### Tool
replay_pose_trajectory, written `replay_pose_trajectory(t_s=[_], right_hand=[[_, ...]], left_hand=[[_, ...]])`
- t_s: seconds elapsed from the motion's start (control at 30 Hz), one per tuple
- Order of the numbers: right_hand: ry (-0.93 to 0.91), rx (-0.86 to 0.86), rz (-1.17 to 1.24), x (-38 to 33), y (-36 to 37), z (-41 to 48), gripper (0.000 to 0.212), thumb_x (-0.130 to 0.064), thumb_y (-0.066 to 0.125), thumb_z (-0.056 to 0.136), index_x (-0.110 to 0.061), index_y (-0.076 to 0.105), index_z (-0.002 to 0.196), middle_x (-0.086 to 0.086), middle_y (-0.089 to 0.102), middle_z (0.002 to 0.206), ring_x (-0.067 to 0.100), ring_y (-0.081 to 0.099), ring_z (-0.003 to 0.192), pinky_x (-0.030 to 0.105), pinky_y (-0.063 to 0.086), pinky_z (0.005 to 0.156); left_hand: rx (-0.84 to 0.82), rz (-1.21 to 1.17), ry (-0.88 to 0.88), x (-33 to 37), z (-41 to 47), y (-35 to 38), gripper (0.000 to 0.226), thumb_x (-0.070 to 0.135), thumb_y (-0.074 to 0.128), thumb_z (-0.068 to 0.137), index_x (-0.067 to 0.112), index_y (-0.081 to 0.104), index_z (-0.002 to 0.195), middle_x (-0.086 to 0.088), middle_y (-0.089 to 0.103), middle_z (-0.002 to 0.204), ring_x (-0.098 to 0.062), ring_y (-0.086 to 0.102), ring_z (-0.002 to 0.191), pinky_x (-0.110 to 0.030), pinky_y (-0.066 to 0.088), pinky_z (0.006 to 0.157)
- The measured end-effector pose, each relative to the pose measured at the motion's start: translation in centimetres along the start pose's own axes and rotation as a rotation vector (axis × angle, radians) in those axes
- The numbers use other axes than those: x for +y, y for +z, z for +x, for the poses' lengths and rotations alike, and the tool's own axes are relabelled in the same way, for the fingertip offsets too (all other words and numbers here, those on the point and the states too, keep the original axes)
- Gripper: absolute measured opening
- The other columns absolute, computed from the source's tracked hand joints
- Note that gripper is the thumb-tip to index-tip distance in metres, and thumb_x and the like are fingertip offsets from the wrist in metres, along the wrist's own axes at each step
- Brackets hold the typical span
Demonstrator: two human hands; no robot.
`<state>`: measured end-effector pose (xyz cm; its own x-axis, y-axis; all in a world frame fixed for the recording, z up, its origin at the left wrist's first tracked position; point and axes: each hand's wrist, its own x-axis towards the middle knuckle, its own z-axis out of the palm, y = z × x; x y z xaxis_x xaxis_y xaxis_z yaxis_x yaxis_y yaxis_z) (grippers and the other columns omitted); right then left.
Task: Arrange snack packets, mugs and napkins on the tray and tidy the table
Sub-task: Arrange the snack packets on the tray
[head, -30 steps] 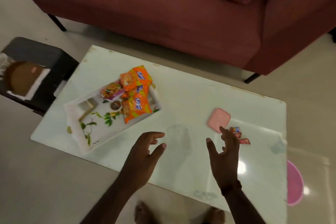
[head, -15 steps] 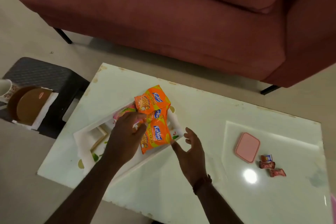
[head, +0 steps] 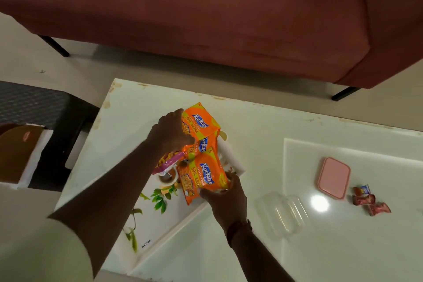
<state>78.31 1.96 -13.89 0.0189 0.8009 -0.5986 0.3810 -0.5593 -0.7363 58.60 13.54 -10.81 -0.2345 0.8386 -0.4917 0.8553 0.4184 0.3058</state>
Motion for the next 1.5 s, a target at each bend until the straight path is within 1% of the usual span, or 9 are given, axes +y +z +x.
replay_pose_trajectory(t_s=[0.17, 0.3, 0.47, 0.77, 0.9, 1.0, 1.23, 1.43, 1.5], right_hand=[[0.017, 0.066, -0.003, 1.0, 1.4, -0.1, 0.042, -0.037, 0.085, 0.069, -0.034, 0.057, 0.1, -0.025, 0.066, 0.087, -0.006, 0.063, 0.078, 0.006, 0.042, 0.058], [-0.029, 0.091, 0.043, 1.7, 1.8, -0.2, 0.012, -0.032, 0.078, 0.08, -0.035, 0.067, 0.085, -0.024, 0.071, 0.078, -0.005, 0.065, 0.075, 0.008, 0.045, 0.059], [-0.102, 0.123, 0.12, 1.5, 0.4, -0.9, 0.019, -0.02, 0.079, 0.081, -0.031, 0.073, 0.094, -0.015, 0.076, 0.089, 0.004, 0.07, 0.083, 0.021, 0.056, 0.072], [-0.122, 0.387, 0.212, 0.3, -5.5, 0.0, 0.015, -0.014, 0.078, 0.082, -0.025, 0.069, 0.085, -0.011, 0.07, 0.07, 0.001, 0.058, 0.058, 0.011, 0.045, 0.051], [-0.111, 0.376, 0.121, -0.8, -4.2, 1.8, 0.014, -0.017, 0.076, 0.083, -0.026, 0.068, 0.09, -0.008, 0.072, 0.083, 0.014, 0.066, 0.076, 0.026, 0.053, 0.067], [-0.112, 0.354, 0.047, -1.9, -1.9, 3.2, 0.012, -0.018, 0.074, 0.082, -0.025, 0.068, 0.088, -0.007, 0.072, 0.082, 0.015, 0.067, 0.08, 0.032, 0.053, 0.073], [-0.18, 0.297, 0.035, -6.0, 2.7, 6.0, 0.011, -0.022, 0.073, 0.084, -0.023, 0.067, 0.092, -0.01, 0.069, 0.083, 0.014, 0.063, 0.079, 0.023, 0.044, 0.069], [-0.148, 0.494, 0.129, -4.6, 2.0, 4.5, 0.015, -0.017, 0.069, 0.084, -0.029, 0.061, 0.083, -0.016, 0.064, 0.076, -0.005, 0.06, 0.071, 0.005, 0.039, 0.058], [-0.117, 0.488, 0.147, -3.1, 1.7, 3.6, 0.017, -0.019, 0.071, 0.083, -0.031, 0.059, 0.079, -0.013, 0.066, 0.075, 0.002, 0.062, 0.07, 0.016, 0.048, 0.065]], left_hand=[[-0.119, 0.03, 0.037, -1.3, 2.0, 0.6, 0.116, 0.056, 0.085, 0.055, 0.02, 0.023, 0.145, -0.009, 0.054, 0.134, -0.031, 0.058, 0.116, -0.051, 0.051, 0.094], [-0.058, 0.003, 0.079, -2.2, 2.2, 0.7, 0.101, 0.06, 0.082, 0.055, 0.02, 0.038, 0.136, -0.006, 0.063, 0.125, -0.026, 0.064, 0.105, -0.046, 0.055, 0.087], [0.08, -0.06, 0.132, -3.5, 1.3, 0.4, 0.088, 0.062, 0.08, 0.057, 0.023, 0.048, 0.128, -0.003, 0.066, 0.119, -0.023, 0.065, 0.101, -0.043, 0.055, 0.084], [0.139, -0.453, 0.226, -2.3, 1.1, 0.1, 0.068, 0.05, 0.081, 0.064, 0.029, 0.051, 0.121, 0.003, 0.067, 0.116, -0.016, 0.064, 0.097, -0.04, 0.056, 0.084], [0.159, -0.511, 0.215, -2.5, 1.7, 0.4, 0.066, 0.044, 0.081, 0.068, 0.027, 0.05, 0.123, 0.001, 0.066, 0.118, -0.016, 0.063, 0.099, -0.036, 0.053, 0.083], [0.142, -0.527, 0.2, -3.6, 1.9, 0.5, 0.064, 0.043, 0.081, 0.068, 0.028, 0.05, 0.122, 0.003, 0.065, 0.115, -0.014, 0.062, 0.096, -0.032, 0.05, 0.077], [-0.032, -0.631, 0.113, -7.4, 1.3, 0.4, 0.083, 0.052, 0.079, 0.057, 0.029, 0.04, 0.127, 0.009, 0.064, 0.106, -0.01, 0.064, 0.092, -0.03, 0.052, 0.072], [-0.196, -0.532, 0.222, -7.9, 0.2, 2.0, 0.094, 0.056, 0.082, 0.045, 0.039, 0.028, 0.12, 0.017, 0.06, 0.104, -0.008, 0.065, 0.091, -0.029, 0.054, 0.072], [-0.223, -0.453, 0.289, -7.3, 0.1, 2.2, 0.094, 0.055, 0.084, 0.045, 0.044, 0.025, 0.118, 0.022, 0.058, 0.102, -0.003, 0.064, 0.088, -0.019, 0.049, 0.064]])
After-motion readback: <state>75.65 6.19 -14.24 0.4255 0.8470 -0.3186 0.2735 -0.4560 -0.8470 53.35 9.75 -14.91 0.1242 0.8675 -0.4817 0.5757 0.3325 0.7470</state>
